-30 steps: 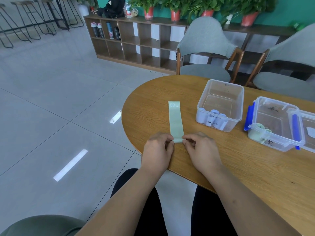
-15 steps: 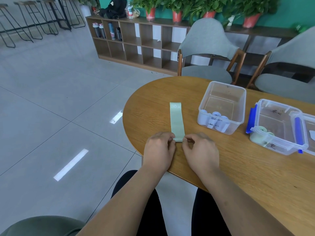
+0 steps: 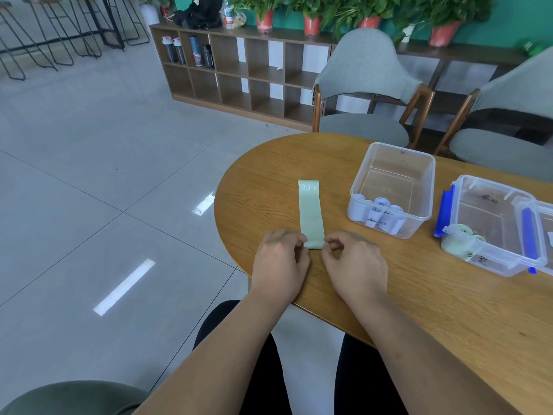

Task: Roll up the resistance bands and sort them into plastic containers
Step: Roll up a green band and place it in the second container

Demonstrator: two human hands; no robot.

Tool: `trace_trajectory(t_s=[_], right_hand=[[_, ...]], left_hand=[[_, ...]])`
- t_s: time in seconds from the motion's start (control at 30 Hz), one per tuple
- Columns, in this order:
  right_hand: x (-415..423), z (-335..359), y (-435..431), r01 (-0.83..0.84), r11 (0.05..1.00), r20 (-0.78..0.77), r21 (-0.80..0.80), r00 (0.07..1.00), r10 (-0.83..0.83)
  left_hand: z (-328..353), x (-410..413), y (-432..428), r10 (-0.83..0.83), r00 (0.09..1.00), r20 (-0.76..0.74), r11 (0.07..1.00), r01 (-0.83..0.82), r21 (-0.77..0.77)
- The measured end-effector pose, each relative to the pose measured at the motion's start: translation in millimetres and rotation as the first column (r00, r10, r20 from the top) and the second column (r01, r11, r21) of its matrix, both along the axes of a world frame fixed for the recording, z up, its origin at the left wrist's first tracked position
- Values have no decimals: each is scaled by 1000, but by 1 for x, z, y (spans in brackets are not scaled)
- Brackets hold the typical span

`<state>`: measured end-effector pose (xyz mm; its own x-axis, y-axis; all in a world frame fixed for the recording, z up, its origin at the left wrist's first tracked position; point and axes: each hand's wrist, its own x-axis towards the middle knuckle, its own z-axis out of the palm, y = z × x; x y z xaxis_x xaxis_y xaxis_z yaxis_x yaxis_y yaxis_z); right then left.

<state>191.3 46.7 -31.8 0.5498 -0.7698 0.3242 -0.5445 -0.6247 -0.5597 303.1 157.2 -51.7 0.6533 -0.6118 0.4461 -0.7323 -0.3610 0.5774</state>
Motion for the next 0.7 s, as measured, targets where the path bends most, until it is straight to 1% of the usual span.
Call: trace_trajectory(t_s=[0.13, 0.2, 0.3, 0.4, 0.7], right_hand=[[3, -8, 2, 0, 996, -6, -85, 1000, 0], [3, -12, 1, -12, 995, 2, -97, 1000, 12], [1, -12, -3, -47, 997, 32, -55, 998, 49], [1, -8, -3, -51, 999, 77, 13, 996, 50], [-3, -10, -7, -70, 996, 142, 57, 988, 61]], left_hand=[[2, 1, -2, 8, 1000, 4, 1000, -8, 16], [1, 2, -2, 11, 1000, 0, 1000, -11, 7], [-2, 1, -2, 20, 1000, -16, 1000, -20, -17], [-2, 0, -2, 48, 997, -62, 998, -50, -42], [-1, -1, 0, 49, 996, -79, 997, -54, -54]])
